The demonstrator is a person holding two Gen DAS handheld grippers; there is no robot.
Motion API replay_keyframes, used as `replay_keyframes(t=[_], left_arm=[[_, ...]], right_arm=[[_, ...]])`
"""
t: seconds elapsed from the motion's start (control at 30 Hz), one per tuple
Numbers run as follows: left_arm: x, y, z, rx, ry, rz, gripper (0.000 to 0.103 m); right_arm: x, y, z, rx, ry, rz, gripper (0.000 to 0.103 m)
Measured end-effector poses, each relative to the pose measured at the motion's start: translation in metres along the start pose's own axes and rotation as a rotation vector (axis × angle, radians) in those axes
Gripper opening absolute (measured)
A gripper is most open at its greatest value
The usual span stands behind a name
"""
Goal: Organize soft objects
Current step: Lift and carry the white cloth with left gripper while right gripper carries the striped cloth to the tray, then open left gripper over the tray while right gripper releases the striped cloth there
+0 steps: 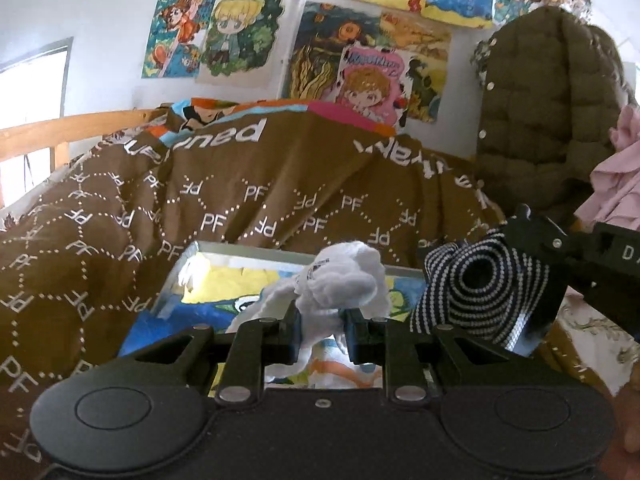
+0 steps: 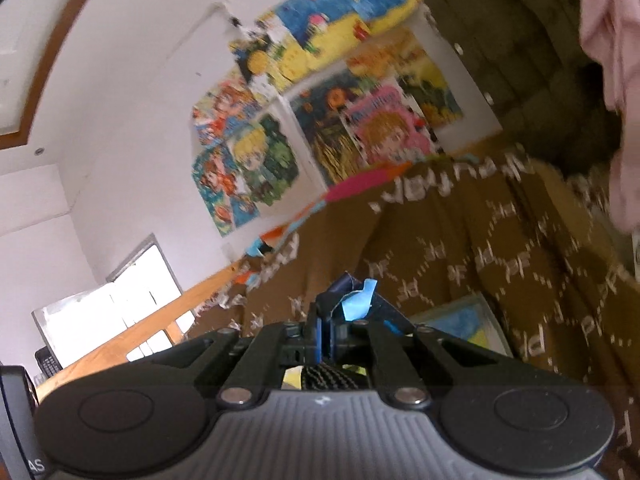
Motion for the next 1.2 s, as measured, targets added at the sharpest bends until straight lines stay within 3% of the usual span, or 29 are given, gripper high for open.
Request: replay_keyframes(t=[0.23,0.33,0.7,0.83,0.97,1.2], left_arm=[[0.023,0.012,-0.007,-0.013,-0.050,0.041,0.023],[0.030,0.016,-0.009,-0.010,-0.059,0.060,0.023],[0.048,0.032,-0.023,0.033,-0.038,0.143,0.025],[0.051,0.038,-0.024,0.032,-0.034,0.169,0.027],[0.050,0.040,-0.023,0.027,-0.027,0.175,0.030],[0.045,0.041,-0.019,0.002,-0.031,0.176,0.048]], right_arm=[[0.018,0.015,-0.037,0.101,0.085,0.097,0.004],[0.018,0.013,-0.041,0.115,0.089,0.099,0.006],[0.025,0.019,-0.050,0.143,0.152,0.158,0.014],[0.025,0.019,-0.049,0.138,0.160,0.156,0.035],[0.024,0.019,-0.049,0.143,0.156,0.155,0.045],[0.020,0.018,-0.049,0.159,0.145,0.151,0.064]])
Point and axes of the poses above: each gripper's, at about its wrist camera, not at the fingertips, and x roughly the way its jaws point, z to its left, y to its underside, the point moved 6 cm from there along x, roughly the way its jaws point, and after that the axes turned 3 degrees about x, right-handed, at the moved point
